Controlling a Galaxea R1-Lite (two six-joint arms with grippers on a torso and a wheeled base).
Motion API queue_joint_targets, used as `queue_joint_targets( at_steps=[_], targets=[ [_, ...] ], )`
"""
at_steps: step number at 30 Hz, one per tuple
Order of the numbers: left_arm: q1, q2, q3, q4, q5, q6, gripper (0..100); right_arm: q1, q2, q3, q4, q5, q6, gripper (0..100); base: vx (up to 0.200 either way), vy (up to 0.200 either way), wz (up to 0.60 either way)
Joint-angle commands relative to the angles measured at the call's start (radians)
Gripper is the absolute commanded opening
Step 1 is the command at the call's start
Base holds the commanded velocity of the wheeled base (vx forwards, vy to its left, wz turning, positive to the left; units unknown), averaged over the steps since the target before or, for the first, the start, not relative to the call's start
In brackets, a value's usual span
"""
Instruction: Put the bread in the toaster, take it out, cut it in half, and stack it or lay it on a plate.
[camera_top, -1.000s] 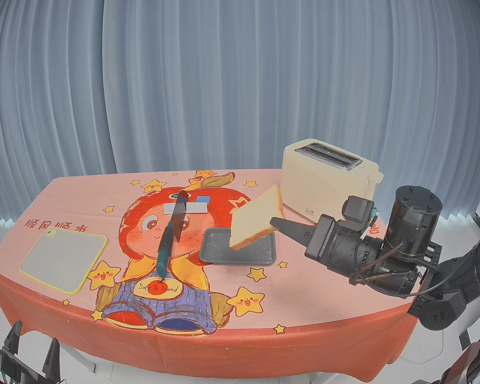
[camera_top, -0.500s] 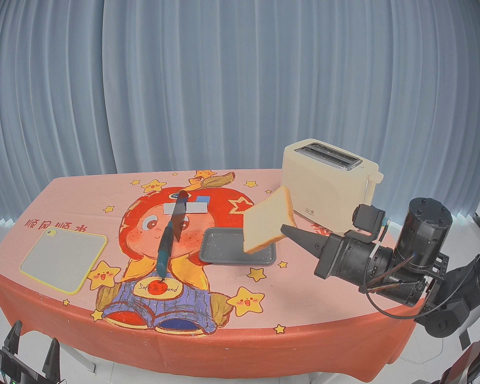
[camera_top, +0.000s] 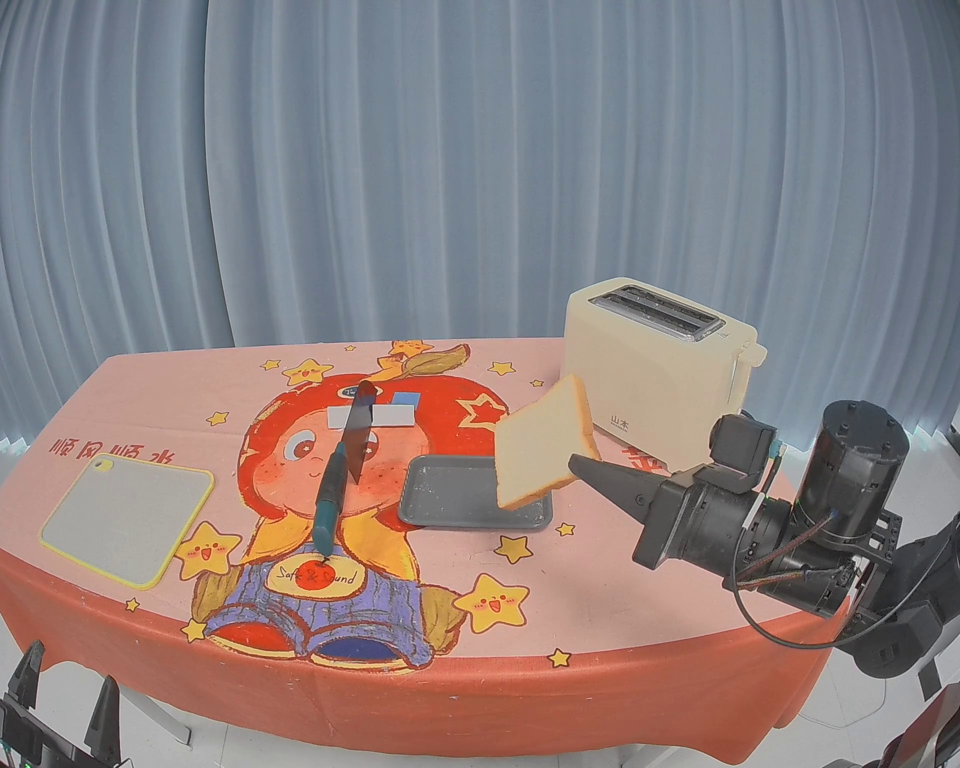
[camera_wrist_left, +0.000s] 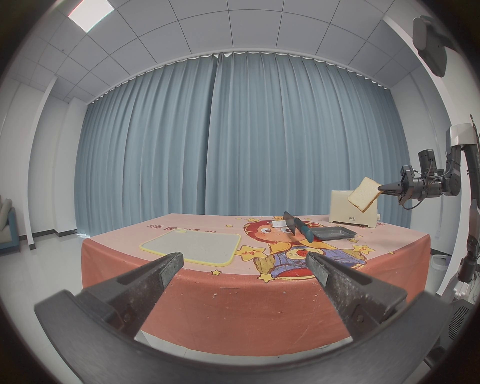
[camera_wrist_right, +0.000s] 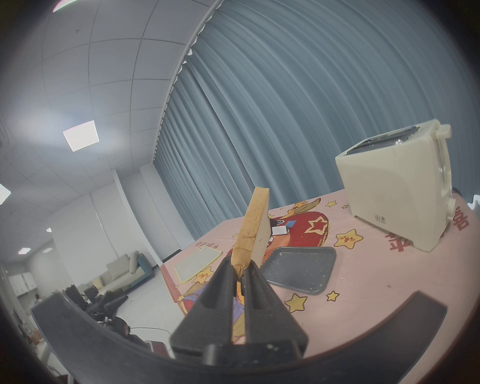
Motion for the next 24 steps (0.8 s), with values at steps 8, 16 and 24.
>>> queue_joint_targets(
  at_steps=[8,16,24],
  targets=[
    [0.0,0.002,0.018,-0.001,0.0,-0.001,100,0.005,-0.023,0.013,0.0,-0.034,-0.054,0,0.0,0.0,0.0],
    [0.0,0.0,0.018,-0.001,0.0,-0.001,100,-0.005,-0.031,0.027,0.0,-0.036,-0.106,0,0.0,0.0,0.0],
    [0.0,0.0,0.018,-0.001,0.0,0.0,100,-0.005,-0.034,0.038,-0.002,-0.037,-0.141,0,0.0,0.0,0.0]
  ],
)
